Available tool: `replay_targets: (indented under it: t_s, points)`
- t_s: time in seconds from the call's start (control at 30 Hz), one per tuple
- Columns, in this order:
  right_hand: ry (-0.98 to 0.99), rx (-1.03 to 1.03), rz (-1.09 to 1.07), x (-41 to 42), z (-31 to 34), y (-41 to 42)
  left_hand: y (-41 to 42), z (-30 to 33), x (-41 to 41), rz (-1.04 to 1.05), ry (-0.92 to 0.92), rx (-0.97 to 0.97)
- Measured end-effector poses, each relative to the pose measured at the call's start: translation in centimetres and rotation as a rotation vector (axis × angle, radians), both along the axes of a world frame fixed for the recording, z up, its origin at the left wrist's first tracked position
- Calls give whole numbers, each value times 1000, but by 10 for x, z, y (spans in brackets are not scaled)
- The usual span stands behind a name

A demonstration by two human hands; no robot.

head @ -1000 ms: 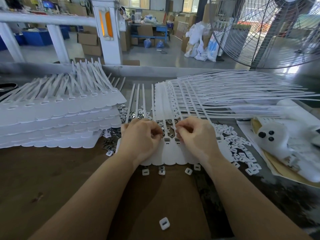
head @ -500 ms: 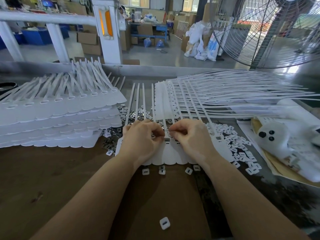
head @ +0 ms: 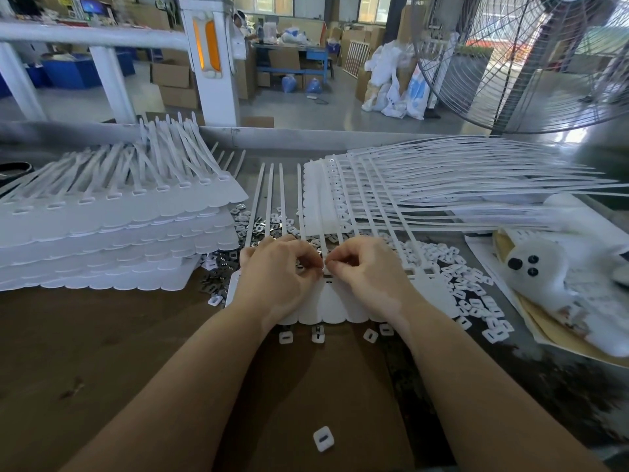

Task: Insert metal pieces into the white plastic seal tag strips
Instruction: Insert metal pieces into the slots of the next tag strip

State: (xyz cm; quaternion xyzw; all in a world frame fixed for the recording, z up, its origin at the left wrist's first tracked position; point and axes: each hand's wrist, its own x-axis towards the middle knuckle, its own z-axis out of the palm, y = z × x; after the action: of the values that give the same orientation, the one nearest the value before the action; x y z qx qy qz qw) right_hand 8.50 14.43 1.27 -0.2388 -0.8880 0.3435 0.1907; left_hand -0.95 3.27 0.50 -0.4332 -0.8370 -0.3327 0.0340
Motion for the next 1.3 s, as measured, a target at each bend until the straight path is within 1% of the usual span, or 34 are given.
replay_targets:
  t_s: [0.3,0.63,0.93,1.3]
  points:
    - [-25,27,-36,-2,1,-3,-1,-1,0,4,-8,1]
    - [-53,-62,9,-2,7,1,0,-1,-1,14,7,-1]
    - [-58,7,1,-2,6,-1,1,-1,0,19,-16,13]
    - [-21,14,12,0,5,-1,-1,-1,-1,3,-34,24]
